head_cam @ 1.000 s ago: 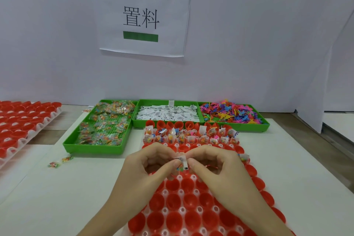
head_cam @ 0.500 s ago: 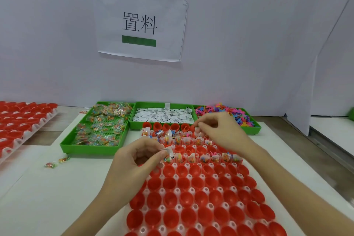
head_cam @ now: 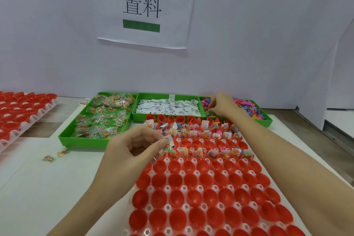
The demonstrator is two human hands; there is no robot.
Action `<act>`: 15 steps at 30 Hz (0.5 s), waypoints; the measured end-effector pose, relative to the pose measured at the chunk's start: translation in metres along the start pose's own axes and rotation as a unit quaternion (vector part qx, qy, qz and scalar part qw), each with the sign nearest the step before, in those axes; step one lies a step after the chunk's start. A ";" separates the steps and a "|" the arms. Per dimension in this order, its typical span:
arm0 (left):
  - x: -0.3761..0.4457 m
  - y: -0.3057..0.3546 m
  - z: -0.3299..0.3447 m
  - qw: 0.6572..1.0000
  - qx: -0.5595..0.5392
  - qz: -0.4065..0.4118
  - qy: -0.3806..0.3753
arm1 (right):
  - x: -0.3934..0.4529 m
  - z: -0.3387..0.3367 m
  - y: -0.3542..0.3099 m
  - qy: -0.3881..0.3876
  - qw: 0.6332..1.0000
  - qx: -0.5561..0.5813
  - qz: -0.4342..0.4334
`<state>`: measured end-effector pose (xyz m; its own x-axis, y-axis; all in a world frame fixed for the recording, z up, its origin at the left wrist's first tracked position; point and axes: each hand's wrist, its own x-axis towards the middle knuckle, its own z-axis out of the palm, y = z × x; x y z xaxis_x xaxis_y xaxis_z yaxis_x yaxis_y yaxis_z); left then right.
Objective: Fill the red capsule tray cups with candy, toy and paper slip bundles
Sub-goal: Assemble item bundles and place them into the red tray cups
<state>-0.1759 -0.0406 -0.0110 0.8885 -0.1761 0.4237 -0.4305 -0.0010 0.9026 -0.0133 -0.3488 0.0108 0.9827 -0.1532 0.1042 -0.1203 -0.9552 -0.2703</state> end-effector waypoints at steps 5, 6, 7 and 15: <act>0.001 -0.001 -0.001 1.000 0.002 -0.002 0.005 | 0.006 -0.003 0.000 -0.014 1.000 -0.013 0.010; 0.001 -0.001 -0.001 1.000 0.002 -0.002 0.004 | 0.007 -0.003 0.002 -0.013 1.000 -0.006 0.012; 0.001 -0.001 -0.001 1.000 0.003 -0.002 0.003 | 0.007 -0.003 0.005 -0.010 1.000 0.010 0.016; 0.000 0.000 0.001 1.000 0.006 -0.004 0.000 | 0.004 0.000 0.030 0.008 1.000 0.022 -0.018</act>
<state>-0.1758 -0.0413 -0.0109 0.8917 -0.1756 0.4171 -0.4260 -0.0144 0.9046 -0.0129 -0.3785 0.0030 0.9839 -0.1229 0.1296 -0.0778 -0.9481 -0.3082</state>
